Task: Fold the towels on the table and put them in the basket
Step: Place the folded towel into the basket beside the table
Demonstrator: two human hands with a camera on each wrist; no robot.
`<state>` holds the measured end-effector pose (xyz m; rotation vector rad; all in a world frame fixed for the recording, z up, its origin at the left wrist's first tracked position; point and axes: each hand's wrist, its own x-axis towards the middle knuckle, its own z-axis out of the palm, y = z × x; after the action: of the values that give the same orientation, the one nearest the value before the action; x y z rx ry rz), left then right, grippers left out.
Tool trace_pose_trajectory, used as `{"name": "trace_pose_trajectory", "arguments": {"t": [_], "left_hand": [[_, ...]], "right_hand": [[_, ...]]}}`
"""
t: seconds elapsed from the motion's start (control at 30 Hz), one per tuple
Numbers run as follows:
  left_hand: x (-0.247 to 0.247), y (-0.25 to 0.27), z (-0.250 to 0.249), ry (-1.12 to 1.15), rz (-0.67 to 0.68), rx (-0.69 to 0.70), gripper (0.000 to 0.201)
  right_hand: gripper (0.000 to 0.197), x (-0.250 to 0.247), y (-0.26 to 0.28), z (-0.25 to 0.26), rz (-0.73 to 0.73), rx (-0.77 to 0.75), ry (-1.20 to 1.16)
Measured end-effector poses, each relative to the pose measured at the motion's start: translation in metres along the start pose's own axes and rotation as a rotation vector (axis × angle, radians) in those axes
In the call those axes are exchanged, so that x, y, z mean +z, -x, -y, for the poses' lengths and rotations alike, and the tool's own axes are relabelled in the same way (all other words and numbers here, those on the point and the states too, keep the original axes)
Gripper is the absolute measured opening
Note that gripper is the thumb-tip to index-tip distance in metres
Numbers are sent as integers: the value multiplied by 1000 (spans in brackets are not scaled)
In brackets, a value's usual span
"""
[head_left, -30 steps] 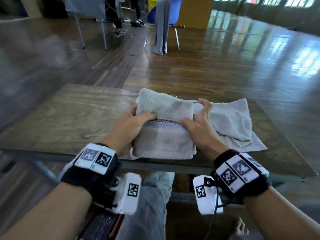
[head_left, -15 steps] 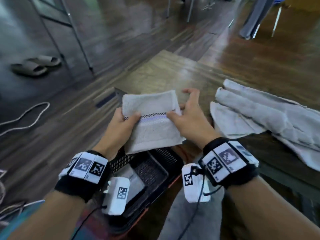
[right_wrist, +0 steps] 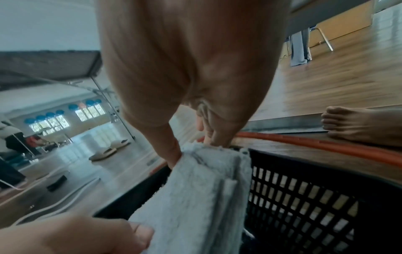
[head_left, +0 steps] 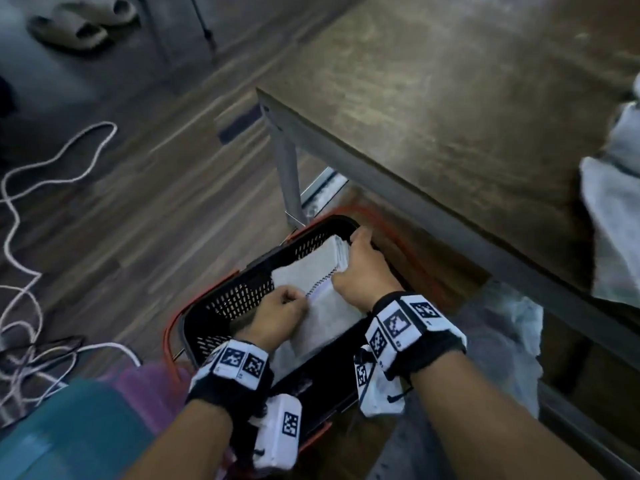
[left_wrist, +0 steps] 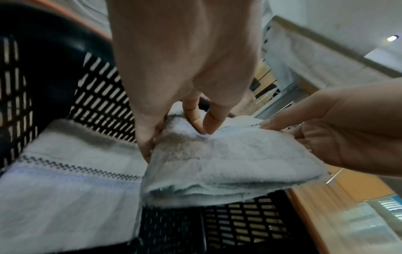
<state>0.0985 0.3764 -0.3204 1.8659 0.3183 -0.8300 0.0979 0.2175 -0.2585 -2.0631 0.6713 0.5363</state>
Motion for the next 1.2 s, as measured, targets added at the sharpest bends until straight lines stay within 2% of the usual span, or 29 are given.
{"name": "trace_pose_trajectory", "arguments": {"t": [0.1, 0.27, 0.37, 0.5, 0.6, 0.67, 0.73, 0.77, 0.8, 0.87, 1.0, 1.07, 1.13, 1.2], "left_hand": [[18, -24, 13, -4, 67, -132, 13], [35, -59, 25, -27, 135, -311, 19], [39, -77, 29, 9, 134, -362, 23], [40, -87, 32, 10, 121, -351, 27], [41, -87, 37, -35, 86, -315, 33], [42, -85, 40, -43, 54, -293, 29], [42, -83, 42, -51, 33, -268, 19], [42, -81, 44, -31, 34, -268, 22], [42, -79, 44, -5, 39, -280, 33], [44, -76, 44, 0, 39, -279, 46], [48, -75, 44, -50, 4, -231, 35], [47, -75, 48, -41, -12, -235, 41], [44, -74, 54, -38, -8, -249, 52], [44, -73, 58, -77, 5, -233, 55]], "right_hand": [[86, 11, -24, -15, 33, 82, 92], [58, 30, -49, -37, 31, 159, 178], [50, 38, -58, -49, 31, 162, 178], [59, 45, -65, -60, 69, 171, 185], [48, 46, -66, -67, 89, 212, 199], [43, 46, -66, -72, 130, 274, 221], [49, 45, -66, -77, 185, 331, 233], [52, 46, -66, -79, 206, 347, 233], [53, 46, -67, -80, 224, 358, 233], [46, 47, -69, -82, 259, 368, 240], [41, 49, -71, -82, 314, 359, 243], [45, 49, -70, -82, 352, 357, 242], [37, 50, -71, -82, 381, 339, 236], [18, 51, -73, -84, 392, 316, 240]]}}
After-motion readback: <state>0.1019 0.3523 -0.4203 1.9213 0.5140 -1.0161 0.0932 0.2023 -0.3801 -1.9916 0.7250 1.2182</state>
